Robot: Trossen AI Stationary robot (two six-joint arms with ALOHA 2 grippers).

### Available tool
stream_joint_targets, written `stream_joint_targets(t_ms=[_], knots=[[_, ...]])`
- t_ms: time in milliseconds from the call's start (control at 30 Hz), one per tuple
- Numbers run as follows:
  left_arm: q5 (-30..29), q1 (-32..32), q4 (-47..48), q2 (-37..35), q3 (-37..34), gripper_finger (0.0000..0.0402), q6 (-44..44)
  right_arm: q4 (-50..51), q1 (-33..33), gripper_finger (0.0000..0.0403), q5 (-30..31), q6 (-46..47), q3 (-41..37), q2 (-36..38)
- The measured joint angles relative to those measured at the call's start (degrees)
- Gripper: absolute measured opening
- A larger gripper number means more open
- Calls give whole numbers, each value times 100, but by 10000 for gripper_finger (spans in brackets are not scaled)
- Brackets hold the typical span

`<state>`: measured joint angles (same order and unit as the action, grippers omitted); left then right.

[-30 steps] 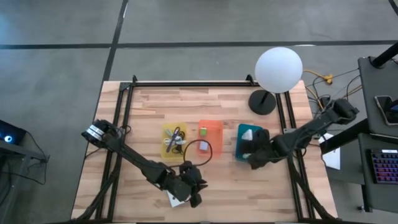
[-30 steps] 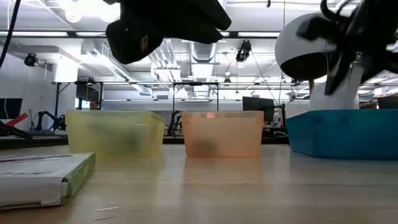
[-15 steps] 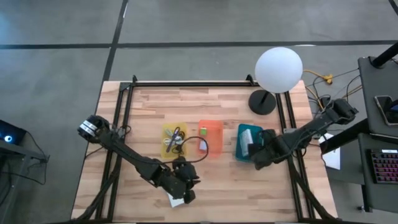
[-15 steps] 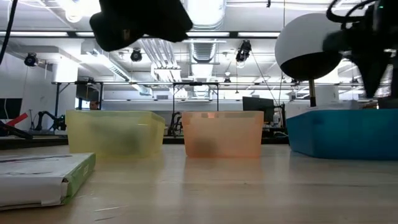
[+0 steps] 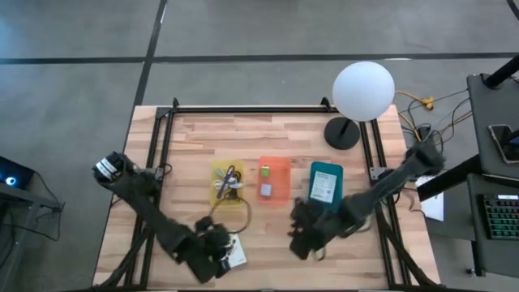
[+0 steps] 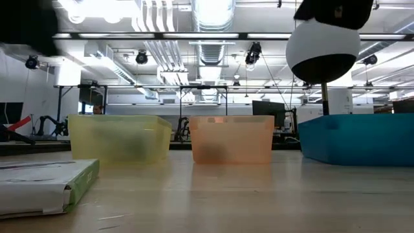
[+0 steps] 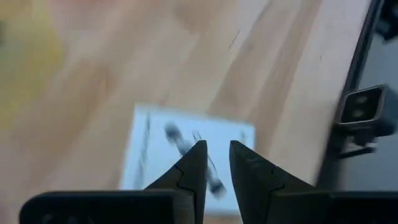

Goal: Pick and place items into bin
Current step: Put the white card reader box into the blue bin

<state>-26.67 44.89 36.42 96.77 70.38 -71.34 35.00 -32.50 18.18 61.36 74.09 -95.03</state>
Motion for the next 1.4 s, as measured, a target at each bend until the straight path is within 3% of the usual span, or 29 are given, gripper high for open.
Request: stream_joint_targets(t_ms=[133,367,533,700,933,1400], knots=[[-132,568,-134,69,-79,52,-1703,63,139,147,-430,70,725,-1196],[-81,730,-699,835,-145,52,-2321,-221,422,129,-1557,-692,2388,-3150],[-348,1018,-615,925,-86,52,-3179,23,519,109,-1495,-961,3590,-3782],[-617,1530,18,968,-300,52,-5042,83,573,94,-1209,-1469,4342,-4144],[-849,1586,-87,990,-532,52,-5206,115,934,69,-1350,-1532,4455,-4620],[-926,1495,-838,981,-1081,52,-5259,63,1022,58,-1664,-1461,3918,-4606]])
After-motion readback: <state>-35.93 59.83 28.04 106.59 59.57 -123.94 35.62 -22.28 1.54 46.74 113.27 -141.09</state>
